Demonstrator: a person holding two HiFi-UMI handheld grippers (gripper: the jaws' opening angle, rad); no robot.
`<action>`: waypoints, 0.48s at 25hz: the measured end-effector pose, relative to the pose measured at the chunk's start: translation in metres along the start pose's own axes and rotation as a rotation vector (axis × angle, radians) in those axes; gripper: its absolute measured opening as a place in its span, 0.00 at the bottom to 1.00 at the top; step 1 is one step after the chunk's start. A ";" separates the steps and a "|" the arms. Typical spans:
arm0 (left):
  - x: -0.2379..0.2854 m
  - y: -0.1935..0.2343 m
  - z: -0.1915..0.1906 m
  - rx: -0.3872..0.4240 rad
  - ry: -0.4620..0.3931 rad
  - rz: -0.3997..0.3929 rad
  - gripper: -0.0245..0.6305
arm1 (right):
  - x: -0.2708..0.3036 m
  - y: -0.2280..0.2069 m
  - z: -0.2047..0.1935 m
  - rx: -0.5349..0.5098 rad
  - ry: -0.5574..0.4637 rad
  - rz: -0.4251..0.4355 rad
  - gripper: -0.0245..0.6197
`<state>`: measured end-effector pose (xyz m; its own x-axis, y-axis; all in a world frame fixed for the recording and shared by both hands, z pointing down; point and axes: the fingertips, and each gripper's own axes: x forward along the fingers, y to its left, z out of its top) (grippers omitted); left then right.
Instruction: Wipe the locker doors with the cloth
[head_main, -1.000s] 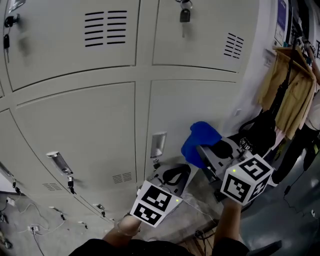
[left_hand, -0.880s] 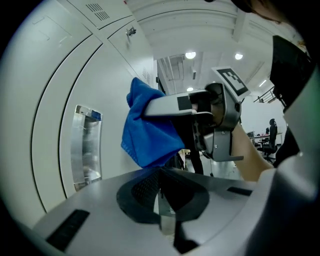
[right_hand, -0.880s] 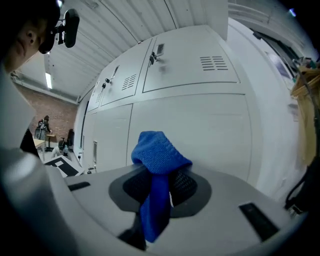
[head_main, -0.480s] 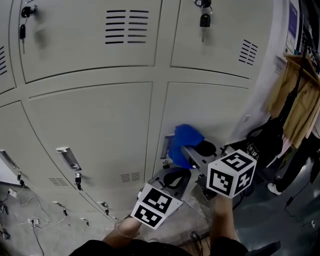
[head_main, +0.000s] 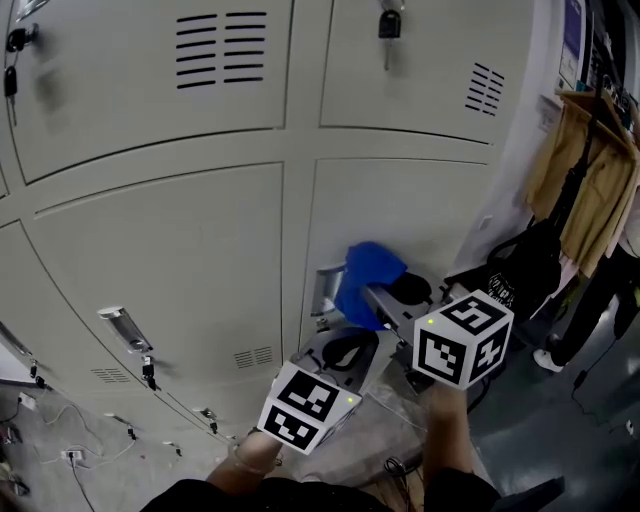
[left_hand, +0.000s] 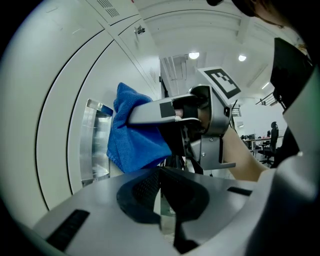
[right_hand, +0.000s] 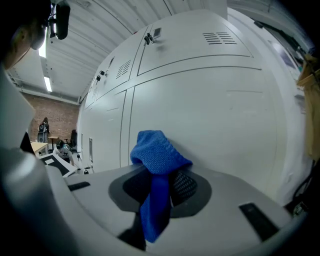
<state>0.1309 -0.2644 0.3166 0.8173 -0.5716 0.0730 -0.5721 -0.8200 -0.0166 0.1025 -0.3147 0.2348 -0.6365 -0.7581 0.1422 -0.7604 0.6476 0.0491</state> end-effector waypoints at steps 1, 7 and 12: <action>0.001 -0.001 0.000 0.001 0.001 -0.006 0.05 | -0.002 -0.003 0.000 0.001 0.000 -0.013 0.17; 0.009 -0.007 -0.002 0.003 0.009 -0.031 0.05 | -0.014 -0.030 -0.003 0.021 -0.006 -0.085 0.17; 0.015 -0.010 -0.002 -0.004 0.009 -0.050 0.05 | -0.025 -0.053 -0.005 0.041 -0.011 -0.144 0.17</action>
<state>0.1487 -0.2652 0.3194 0.8441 -0.5298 0.0830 -0.5309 -0.8474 -0.0090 0.1590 -0.3298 0.2335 -0.5218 -0.8438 0.1253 -0.8483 0.5288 0.0282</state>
